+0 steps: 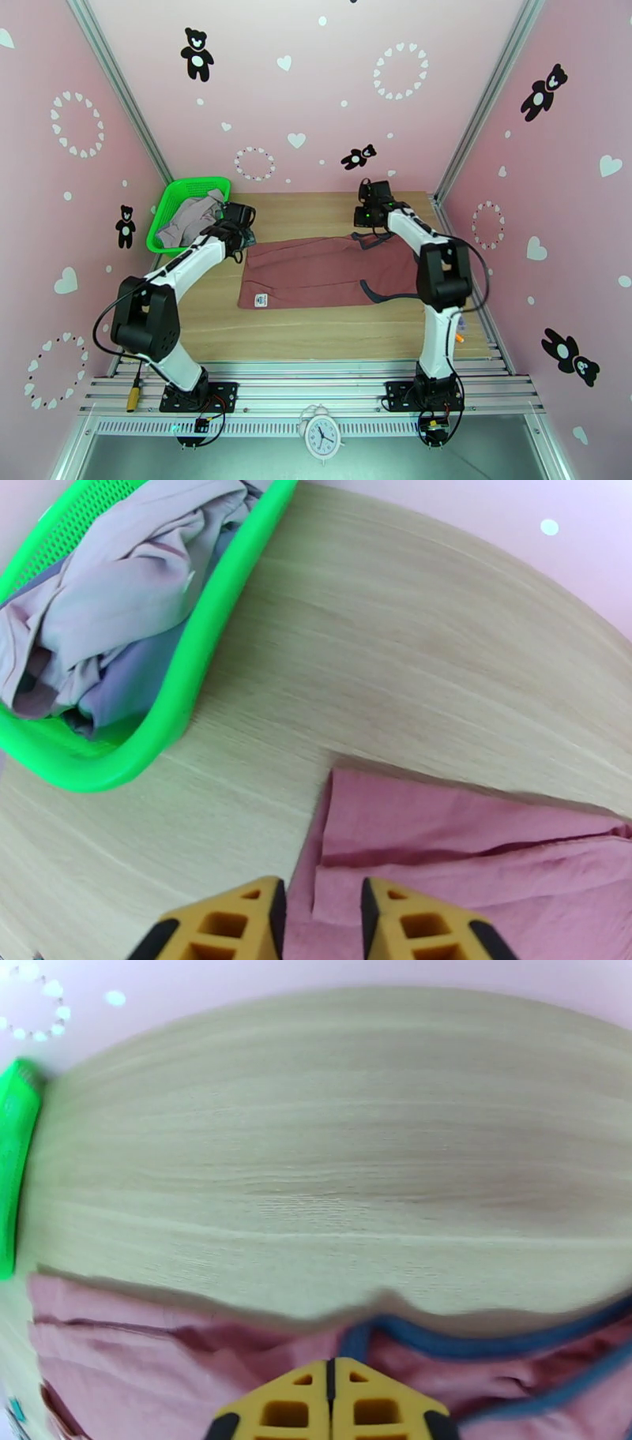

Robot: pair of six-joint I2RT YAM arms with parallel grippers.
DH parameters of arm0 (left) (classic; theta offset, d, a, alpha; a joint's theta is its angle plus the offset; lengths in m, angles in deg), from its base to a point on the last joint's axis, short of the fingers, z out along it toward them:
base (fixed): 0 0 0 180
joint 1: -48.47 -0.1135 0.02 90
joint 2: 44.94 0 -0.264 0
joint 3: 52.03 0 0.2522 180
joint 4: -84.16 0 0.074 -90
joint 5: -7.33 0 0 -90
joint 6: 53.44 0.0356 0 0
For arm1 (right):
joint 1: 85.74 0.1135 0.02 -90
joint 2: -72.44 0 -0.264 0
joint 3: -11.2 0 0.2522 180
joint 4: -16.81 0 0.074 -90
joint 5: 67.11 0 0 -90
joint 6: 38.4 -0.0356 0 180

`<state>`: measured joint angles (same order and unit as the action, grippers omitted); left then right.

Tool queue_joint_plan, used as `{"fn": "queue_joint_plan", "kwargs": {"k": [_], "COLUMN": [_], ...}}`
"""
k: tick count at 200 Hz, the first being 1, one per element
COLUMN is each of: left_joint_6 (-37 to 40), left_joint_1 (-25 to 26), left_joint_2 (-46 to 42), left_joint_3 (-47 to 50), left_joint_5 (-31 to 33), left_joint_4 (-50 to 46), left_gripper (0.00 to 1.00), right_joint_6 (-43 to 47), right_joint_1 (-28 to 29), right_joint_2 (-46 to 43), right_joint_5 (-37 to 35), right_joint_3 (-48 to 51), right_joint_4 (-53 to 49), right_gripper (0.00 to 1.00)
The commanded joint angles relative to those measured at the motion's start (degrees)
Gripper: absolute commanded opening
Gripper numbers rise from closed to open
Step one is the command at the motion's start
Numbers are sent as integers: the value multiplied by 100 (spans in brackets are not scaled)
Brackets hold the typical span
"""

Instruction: Fold and stack the mixed laundry pile

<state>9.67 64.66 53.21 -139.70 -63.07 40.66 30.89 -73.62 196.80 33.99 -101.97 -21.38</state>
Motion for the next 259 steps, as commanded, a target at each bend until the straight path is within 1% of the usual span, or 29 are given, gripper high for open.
{"fn": "queue_joint_plan", "kwargs": {"k": [1,39,55,75,97,124,135,152,174,191,208,219,230,236,247,259], "left_joint_6": [114,143,90,-46,-257,-591,-760,-923,-984,-926,-833,-793,-782,-782,-774,-756], "left_joint_1": [-16,-10,-10,-11,-11,-19,-15,-46,-54,-72,-81,-83,-81,-80,-83,-80], "left_joint_2": [259,889,1219,1568,1937,2279,2275,2211,2182,2161,2099,1977,1804,1684,1432,1091], "left_joint_3": [-287,-638,-735,-800,-848,-914,-948,-926,-968,-960,-933,-906,-876,-863,-837,-790], "left_joint_5": [11,-180,-227,-178,-22,490,768,1010,1387,1409,1328,1286,1268,1275,1286,1317], "left_joint_4": [-194,-230,-235,-299,-452,-966,-1272,-1574,-1922,-1966,-1867,-1774,-1732,-1739,-1756,-1805], "left_gripper": [25,5,0,0,0,0,0,0,0,0,0,0,0,0,0,0], "right_joint_6": [-162,-204,-222,-240,-249,-233,-194,-104,-22,-8,54,108,145,155,155,176], "right_joint_1": [132,262,308,352,371,371,363,340,255,123,-21,-79,-112,-126,-156,-190], "right_joint_2": [168,-536,-768,-887,-820,-753,-750,-730,-691,-650,-690,-832,-1073,-1222,-1545,-1877], "right_joint_5": [283,149,-30,-171,-251,-482,-619,-873,-1188,-1295,-1052,-788,-534,-417,-289,-345], "right_joint_3": [109,1508,1993,2379,2490,2426,2368,2213,2018,1876,1725,1648,1629,1630,1634,1635], "right_joint_4": [-381,201,354,505,536,420,338,158,-63,-205,-300,-341,-326,-318,-362,-521], "right_gripper": [0,0,0,0,0,0,0,0,0,0,0,11,25,31,38,43]}}
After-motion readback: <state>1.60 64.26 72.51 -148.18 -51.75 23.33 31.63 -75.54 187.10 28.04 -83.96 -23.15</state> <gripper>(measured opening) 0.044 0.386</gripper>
